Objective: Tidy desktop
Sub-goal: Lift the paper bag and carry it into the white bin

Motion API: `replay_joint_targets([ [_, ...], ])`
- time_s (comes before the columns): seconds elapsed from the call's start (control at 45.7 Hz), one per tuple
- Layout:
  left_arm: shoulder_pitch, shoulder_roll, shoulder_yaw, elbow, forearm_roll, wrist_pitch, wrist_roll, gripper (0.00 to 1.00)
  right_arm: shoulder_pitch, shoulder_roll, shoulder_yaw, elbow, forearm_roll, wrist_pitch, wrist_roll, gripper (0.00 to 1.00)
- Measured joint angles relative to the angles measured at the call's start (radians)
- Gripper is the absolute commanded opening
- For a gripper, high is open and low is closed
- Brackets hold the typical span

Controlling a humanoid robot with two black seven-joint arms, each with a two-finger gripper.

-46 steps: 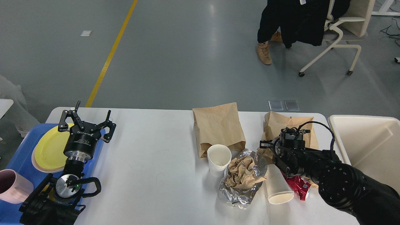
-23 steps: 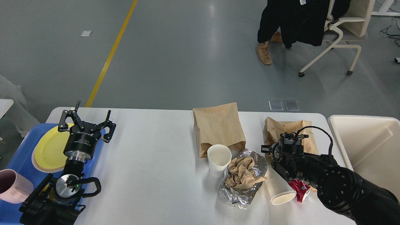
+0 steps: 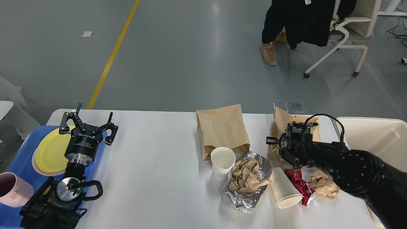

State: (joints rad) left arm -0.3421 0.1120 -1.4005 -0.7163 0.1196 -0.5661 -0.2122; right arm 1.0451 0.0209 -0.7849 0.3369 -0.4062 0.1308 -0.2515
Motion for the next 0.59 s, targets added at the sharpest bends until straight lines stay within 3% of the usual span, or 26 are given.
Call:
replay_joint_targets([
  [0.175,0.0,0.0,0.0,0.0,0.0,0.0,0.0,0.96,0.21,-0.125,-0.014,0.241,0.041,0.028,-0.04,0.0],
  [0.35,0.0,0.0,0.0,0.0,0.0,0.0,0.001,0.96,0.509,-0.246,-0.107,0.503,0.085,0.155,-0.083,0.0],
  [0.591,0.0,0.0,0.0,0.0,0.0,0.0,0.001,0.96,0.913,-0.256,-0.396,0.856,0.273,0.19,-0.069,0.0],
])
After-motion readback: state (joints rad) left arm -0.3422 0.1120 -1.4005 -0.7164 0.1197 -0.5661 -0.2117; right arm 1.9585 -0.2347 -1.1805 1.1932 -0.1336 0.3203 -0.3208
